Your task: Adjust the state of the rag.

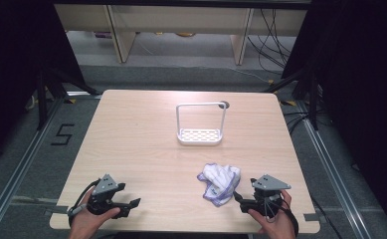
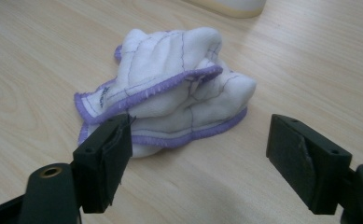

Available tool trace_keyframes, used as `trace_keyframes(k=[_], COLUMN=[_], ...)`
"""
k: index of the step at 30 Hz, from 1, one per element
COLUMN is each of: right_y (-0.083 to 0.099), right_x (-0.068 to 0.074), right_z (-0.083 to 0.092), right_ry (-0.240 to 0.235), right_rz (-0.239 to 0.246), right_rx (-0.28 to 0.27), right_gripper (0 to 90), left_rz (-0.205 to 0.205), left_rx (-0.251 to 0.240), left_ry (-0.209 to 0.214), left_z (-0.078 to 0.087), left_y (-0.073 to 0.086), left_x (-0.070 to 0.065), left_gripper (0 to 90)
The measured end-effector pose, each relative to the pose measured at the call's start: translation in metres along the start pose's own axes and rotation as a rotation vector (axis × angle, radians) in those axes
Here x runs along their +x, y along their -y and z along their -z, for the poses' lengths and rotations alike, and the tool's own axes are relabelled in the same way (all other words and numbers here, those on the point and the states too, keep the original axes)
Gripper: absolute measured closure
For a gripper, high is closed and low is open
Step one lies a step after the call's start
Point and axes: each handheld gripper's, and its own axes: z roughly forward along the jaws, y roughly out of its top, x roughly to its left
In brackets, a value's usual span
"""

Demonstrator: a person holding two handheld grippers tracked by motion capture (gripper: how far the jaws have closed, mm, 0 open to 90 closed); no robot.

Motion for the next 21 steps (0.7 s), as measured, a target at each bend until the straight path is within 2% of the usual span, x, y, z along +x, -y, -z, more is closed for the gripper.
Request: trace_keyframes(k=[1,2,3,5,7,10,11,12,15,18,19,20,21], right_y=[0.0,-0.001,-0.001,-0.002,-0.003,-0.005,-0.007,-0.008,-0.012,-0.015,-0.016,-0.018,-0.019], right_x=[0.0,0.0,0.001,0.002,0.003,0.004,0.006,0.007,0.012,0.015,0.015,0.016,0.017], right_z=[0.0,0.0,0.001,0.002,0.003,0.004,0.003,0.003,0.003,0.002,0.0,0.0,-0.001], right_ry=[0.002,-0.006,-0.002,0.011,0.021,0.012,-0.025,-0.04,-0.032,-0.051,-0.051,-0.061,-0.062], right_rz=[0.014,0.009,0.011,0.007,0.005,0.022,0.0,0.004,0.015,0.029,0.054,0.056,0.061], right_rx=[-0.004,-0.005,-0.01,-0.024,-0.037,-0.046,-0.068,-0.075,-0.067,-0.062,-0.079,-0.067,-0.07], right_gripper=[26.1,26.1,26.1,26.1,26.9,27.2,27.4,27.9,29.0,30.6,30.6,30.6,31.0], left_rz=[0.0,-0.023,-0.027,-0.017,-0.021,-0.033,-0.036,-0.049,-0.053,-0.057,-0.041,-0.027,-0.044], left_rx=[0.0,0.022,0.029,0.018,0.027,0.033,0.024,0.029,0.022,0.023,0.02,0.004,0.018], left_ry=[-0.004,-0.007,-0.008,-0.016,-0.015,-0.006,0.007,0.005,0.004,0.001,-0.002,-0.002,-0.003], left_z=[0.0,0.003,0.003,0.002,0.001,0.001,0.0,0.0,-0.001,-0.001,-0.001,-0.002,-0.001], left_y=[0.0,-0.001,-0.001,-0.001,-0.001,-0.001,-0.001,-0.002,-0.001,-0.002,-0.002,-0.002,-0.002], left_x=[0.0,0.002,0.002,0.002,0.002,0.002,0.001,0.001,0.0,0.001,0.0,0.0,0.001], left_gripper=[19.0,19.0,18.9,18.4,18.2,18.2,18.2,18.2,18.2,18.5,18.5,18.5,18.5])
